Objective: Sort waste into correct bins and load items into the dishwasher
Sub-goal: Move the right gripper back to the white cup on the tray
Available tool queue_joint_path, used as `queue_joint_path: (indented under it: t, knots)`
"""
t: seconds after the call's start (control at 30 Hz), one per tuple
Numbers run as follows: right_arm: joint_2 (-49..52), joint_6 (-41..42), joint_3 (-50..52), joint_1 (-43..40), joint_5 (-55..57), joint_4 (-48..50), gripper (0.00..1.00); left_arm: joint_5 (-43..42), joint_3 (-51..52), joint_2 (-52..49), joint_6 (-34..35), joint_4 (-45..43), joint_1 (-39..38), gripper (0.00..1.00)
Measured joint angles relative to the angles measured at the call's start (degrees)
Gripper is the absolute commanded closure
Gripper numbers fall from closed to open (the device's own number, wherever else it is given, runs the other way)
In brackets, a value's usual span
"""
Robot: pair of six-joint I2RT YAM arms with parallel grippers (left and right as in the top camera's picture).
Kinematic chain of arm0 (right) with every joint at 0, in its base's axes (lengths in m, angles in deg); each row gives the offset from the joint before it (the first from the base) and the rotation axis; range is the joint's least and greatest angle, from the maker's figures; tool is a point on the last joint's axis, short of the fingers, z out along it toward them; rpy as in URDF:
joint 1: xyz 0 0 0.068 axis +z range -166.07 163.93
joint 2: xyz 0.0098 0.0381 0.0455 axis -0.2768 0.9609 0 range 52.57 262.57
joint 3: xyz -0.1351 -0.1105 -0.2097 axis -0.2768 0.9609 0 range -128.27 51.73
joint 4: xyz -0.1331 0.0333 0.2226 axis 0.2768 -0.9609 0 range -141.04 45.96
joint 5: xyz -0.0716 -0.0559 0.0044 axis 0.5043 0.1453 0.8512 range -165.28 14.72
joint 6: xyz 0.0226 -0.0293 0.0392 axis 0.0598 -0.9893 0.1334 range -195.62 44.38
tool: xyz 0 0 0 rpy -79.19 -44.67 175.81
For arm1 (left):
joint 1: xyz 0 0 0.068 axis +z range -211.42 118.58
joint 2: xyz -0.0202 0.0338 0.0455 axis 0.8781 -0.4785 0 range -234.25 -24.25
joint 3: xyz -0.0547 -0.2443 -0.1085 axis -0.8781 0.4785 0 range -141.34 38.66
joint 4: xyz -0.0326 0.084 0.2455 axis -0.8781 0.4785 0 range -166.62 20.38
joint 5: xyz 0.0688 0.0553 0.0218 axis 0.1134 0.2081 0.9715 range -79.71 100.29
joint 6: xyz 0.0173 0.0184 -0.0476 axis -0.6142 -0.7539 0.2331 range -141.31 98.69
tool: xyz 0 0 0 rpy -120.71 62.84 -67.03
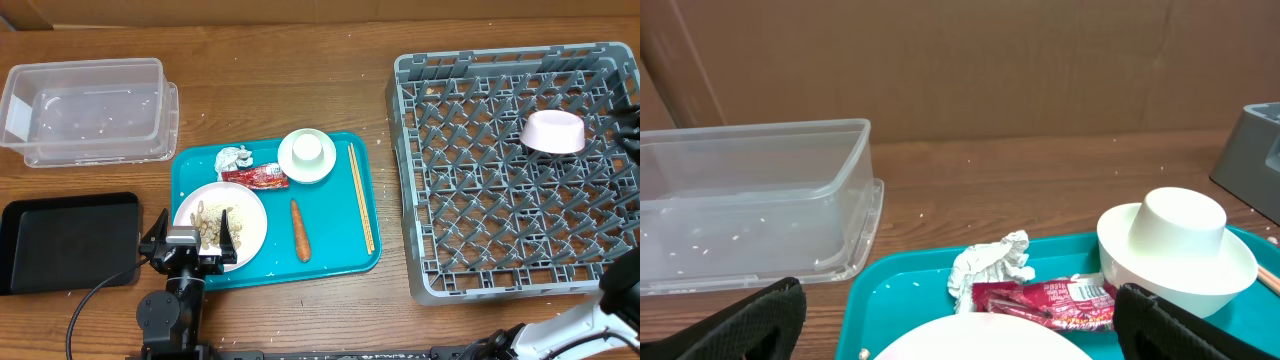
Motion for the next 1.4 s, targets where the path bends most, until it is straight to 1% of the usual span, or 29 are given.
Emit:
queue_joint_path:
  t: [0.1, 0.13, 0.17, 0.2, 0.23, 0.27, 0.3, 0.33, 0.43, 0.5, 0.6, 0.73, 0.9, 0.97, 1.07, 1.23, 1.4]
  knots:
    - [-4.48, -0.28, -5.68, 0.50, 2.05, -8.33, 0.51, 0.00, 0.00, 0.00, 0.00, 0.00, 0.02, 0.00]
    - [-6.58, -0.44, -6.67, 1.09, 2.69, -9.92, 0.46, 0.00, 0.00, 0.00, 0.00, 0.00, 0.02, 0.00]
    - [-8.57, -0.70, -7.10, 2.01, 3.15, -10.93, 0.35, -0.02, 0.00, 0.00, 0.00, 0.00, 0.02, 0.00]
    - [-10.43, -1.31, -7.39, 3.30, 3.43, -11.72, 0.20, 0.00, 0.00, 0.00, 0.00, 0.00, 0.00, 0.00]
    - [-12.33, -1.81, -7.58, 5.14, 3.61, -12.26, 0.11, -0.02, 0.00, 0.00, 0.00, 0.00, 0.02, 0.00]
    - [-14.10, -2.86, -7.74, 7.65, 3.72, -12.70, 0.06, -0.02, 0.00, 0.00, 0.00, 0.00, 0.02, 0.00]
    - [-15.72, -4.42, -7.89, 11.37, 3.82, -13.03, 0.04, 0.00, 0.00, 0.00, 0.00, 0.00, 0.00, 0.00]
    - [-16.28, -4.85, -8.00, 13.42, 3.87, -13.20, 0.04, 0.00, 0.00, 0.00, 0.00, 0.00, 0.00, 0.00]
    - [-17.09, -6.45, -8.11, 24.22, 4.35, -12.33, 0.03, 0.00, 0.00, 0.00, 0.00, 0.00, 0.00, 0.00]
    - [-16.33, -6.84, -7.82, 32.41, 5.25, -9.46, 0.00, 0.00, 0.00, 0.00, 0.00, 0.00, 0.02, 0.00]
    - [-14.84, -5.29, -6.54, 43.43, 9.22, -4.83, 0.00, 0.00, 0.00, 0.00, 0.00, 0.00, 0.02, 0.00]
    - [-11.67, 1.27, -4.83, 58.86, 22.21, 0.31, 0.00, 0.00, 0.00, 0.00, 0.00, 0.00, 0.02, 0.00]
    - [-5.44, 8.87, -4.72, 73.55, 36.37, 4.98, 0.00, 0.00, 0.00, 0.00, 0.00, 0.00, 0.02, 0.00]
    - [-1.75, 12.33, -4.68, 77.85, 41.88, 6.56, 0.00, 0.00, 0.00, 0.00, 0.00, 0.00, 0.02, 0.00]
    - [3.48, 15.28, -4.55, 81.20, 47.08, 9.31, 0.00, 0.00, 0.00, 0.00, 0.00, 0.00, 0.02, 0.00]
    - [12.22, 18.43, -4.46, 83.38, 50.93, 14.01, 0.00, -0.02, 0.00, 0.00, 0.00, 0.00, 0.02, 0.00]
    - [17.03, 19.34, -4.09, 83.60, 52.13, 17.88, 0.00, 0.00, 0.00, 0.00, 0.00, 0.00, 0.02, 0.00]
